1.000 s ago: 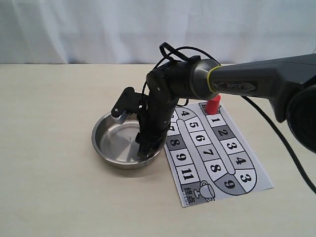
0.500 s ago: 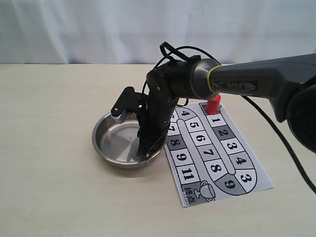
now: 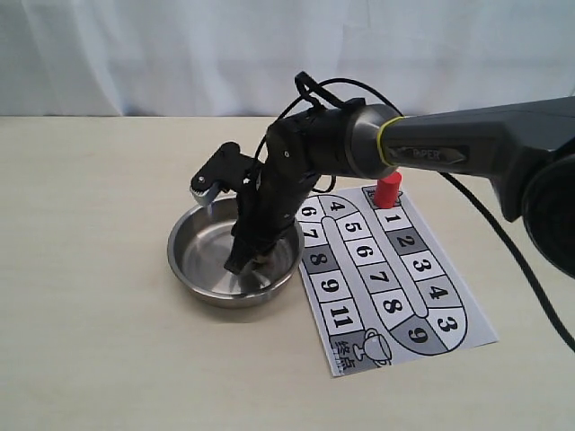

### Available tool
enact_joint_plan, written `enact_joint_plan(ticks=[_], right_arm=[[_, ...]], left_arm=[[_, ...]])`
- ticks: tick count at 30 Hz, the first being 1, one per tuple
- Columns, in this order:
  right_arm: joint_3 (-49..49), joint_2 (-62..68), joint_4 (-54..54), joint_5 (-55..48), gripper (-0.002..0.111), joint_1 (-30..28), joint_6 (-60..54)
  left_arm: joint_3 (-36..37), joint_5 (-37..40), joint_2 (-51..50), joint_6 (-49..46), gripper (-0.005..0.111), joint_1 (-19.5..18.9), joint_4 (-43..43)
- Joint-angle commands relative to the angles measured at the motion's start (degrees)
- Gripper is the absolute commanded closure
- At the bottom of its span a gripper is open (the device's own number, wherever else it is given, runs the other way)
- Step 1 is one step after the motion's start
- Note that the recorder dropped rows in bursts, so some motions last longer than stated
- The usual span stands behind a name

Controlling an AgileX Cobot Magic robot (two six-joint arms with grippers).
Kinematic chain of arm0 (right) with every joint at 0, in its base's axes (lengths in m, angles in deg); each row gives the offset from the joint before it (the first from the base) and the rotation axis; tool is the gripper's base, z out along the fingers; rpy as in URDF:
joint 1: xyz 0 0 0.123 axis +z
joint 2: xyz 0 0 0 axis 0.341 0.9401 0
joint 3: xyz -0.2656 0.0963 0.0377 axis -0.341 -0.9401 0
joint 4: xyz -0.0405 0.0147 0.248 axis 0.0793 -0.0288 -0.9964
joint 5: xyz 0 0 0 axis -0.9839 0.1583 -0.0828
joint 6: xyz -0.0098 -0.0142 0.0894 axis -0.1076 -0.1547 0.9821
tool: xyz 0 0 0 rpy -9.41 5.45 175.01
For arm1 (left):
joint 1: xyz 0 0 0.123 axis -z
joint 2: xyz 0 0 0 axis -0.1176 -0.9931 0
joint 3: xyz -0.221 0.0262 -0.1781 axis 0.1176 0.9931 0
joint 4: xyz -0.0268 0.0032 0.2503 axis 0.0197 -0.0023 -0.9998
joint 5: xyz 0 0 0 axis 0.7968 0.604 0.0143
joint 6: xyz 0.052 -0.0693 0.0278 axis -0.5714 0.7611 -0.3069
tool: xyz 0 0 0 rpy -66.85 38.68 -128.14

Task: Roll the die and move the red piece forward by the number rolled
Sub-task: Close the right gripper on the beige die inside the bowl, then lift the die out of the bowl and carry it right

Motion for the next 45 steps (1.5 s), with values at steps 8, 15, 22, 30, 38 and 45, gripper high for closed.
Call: enact_joint_plan(ticks=[8,15,22,30,38,45], right_arm=[[4.8,-4.7,-10.2,-3.9,0.104,0.0,5.2],[4.7,-9.6,-10.0,-9.0,0.104,-0.3,7.3],[1.3,-14.1,-3.0,-11.6,0.104,-3.1,13.1],[-9.8,-18.7,-0.5,-9.5,0.104,-14.5,13.7],[-17.6,-20.6,17.7,-8.1,0.104,-28.1,22.3],[-21.6,-20.6,39.0,-7.3,0.104,-36.9,35.6]], left_arm=[[-0.3,-0.7,0.1,0.2,0.107,0.0,0.2],[-0.3,-0.7,0.1,0.2,0.107,0.0,0.2],[-0.3,-0.7,0.1,0.2,0.107,0.0,0.2],[-0.3,-0.7,0.1,0.2,0.107,0.0,0.2],[-0.3,-0.7,0.1,0.2,0.107,0.0,0.2],[-0.3,-0.7,0.1,0.2,0.107,0.0,0.0]])
